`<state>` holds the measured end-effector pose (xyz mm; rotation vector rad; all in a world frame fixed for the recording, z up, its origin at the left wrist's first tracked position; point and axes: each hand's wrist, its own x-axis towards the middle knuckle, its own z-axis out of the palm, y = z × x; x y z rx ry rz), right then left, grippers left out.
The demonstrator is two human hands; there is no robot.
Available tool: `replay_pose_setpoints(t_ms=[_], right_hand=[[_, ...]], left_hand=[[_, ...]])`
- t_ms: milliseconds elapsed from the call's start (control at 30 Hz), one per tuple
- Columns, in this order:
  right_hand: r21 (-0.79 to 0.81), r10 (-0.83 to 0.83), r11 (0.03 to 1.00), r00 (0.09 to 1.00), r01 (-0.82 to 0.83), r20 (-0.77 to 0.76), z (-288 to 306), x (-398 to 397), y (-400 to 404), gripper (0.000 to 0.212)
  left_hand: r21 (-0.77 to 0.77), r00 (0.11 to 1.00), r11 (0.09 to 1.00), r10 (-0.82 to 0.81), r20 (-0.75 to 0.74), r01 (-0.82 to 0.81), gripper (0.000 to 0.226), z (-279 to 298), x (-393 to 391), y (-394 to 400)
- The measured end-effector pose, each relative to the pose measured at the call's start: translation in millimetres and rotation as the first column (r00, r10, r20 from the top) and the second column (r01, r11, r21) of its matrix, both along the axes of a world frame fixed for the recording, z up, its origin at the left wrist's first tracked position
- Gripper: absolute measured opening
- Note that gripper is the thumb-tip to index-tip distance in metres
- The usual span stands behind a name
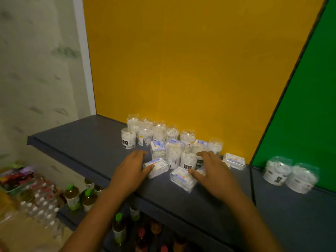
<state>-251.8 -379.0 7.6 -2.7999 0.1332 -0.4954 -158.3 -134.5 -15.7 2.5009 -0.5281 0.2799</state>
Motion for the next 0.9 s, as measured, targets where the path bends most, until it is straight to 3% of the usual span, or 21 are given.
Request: replay_pose_setpoints(t_ms=[233,367,533,700,833,900], right_hand=[[0.021,-0.104,0.994,0.995,0.104,-0.002,-6.8,-4.9,16.8,0.057],[0.008,-0.114,0.993,0.993,0.115,-0.024,-10.6,-6.4,25.2,0.053],[0.021,-0.121,0.992,0.993,0.121,-0.019,-2.3,-9.8,28.6,0.055],[0.013,-0.135,0.991,0.991,0.135,-0.013,5.4,-5.1,26.8,0.051],[0.029,-0.151,0.988,0.987,0.153,-0.059,-0.9,-2.2,29.1,0.034],[0.017,-0.137,0.990,0.984,0.140,-0.110,-6.8,-0.7,29.5,0.032]], left_hand=[[0.162,0.983,0.984,-0.046,-0.178,0.075,0.051,-13.0,31.9,-1.6],[0.107,0.965,0.988,-0.081,-0.251,0.111,0.043,-9.7,34.4,-2.2],[-0.103,0.949,0.990,-0.123,-0.290,0.097,0.042,-8.1,26.3,-2.7],[-0.347,0.947,0.935,-0.173,-0.271,0.071,0.036,-6.4,26.4,0.6],[-0.653,0.890,0.757,-0.298,-0.344,0.001,0.037,-0.2,23.6,6.3],[-0.734,0.866,0.679,-0.350,-0.356,-0.027,0.041,3.9,22.1,9.4]])
